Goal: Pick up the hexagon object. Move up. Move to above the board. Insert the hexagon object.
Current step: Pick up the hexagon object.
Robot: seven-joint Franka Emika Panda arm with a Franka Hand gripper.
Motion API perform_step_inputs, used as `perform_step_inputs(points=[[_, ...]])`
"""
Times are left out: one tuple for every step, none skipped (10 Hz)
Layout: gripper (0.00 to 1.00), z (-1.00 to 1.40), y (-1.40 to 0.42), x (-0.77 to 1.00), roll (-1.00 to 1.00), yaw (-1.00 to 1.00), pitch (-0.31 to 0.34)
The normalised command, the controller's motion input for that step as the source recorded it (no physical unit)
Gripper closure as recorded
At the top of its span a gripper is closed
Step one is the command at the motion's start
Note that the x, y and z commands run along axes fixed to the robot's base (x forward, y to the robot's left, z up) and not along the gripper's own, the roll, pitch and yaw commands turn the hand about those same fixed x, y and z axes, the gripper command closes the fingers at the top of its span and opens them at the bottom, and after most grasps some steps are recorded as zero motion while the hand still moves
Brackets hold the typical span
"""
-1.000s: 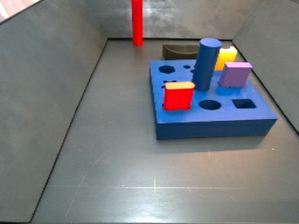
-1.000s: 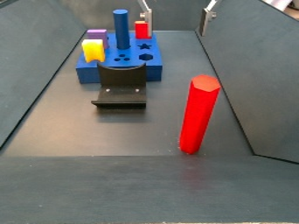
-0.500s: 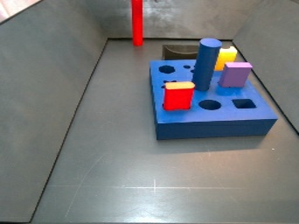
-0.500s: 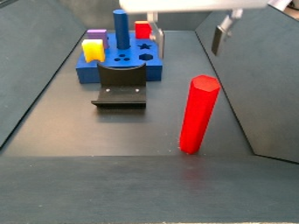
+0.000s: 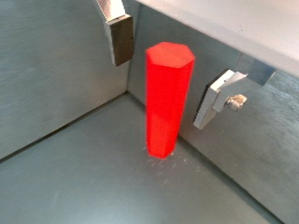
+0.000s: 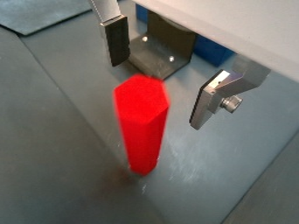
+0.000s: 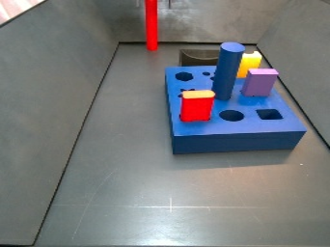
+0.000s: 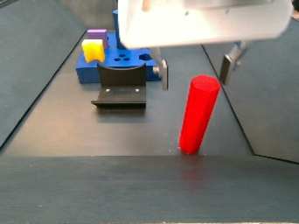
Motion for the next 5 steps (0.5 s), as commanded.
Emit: perform_step_inputs(points=[[0.0,-0.25,0.61,-0.02,-0.09,-0.26,0.05],[0.0,-0.31,0.52,-0.01,-0.14,-0.2,0.0],[0.0,-0.31,0.31,-0.02,-0.18,-0.14,-0.019],[0.0,-0.27,0.28,-0.02,-0.23,-0.11,-0.054],[0.0,0.0,0.0,-0.07,-0.11,-0.09,-0.059]])
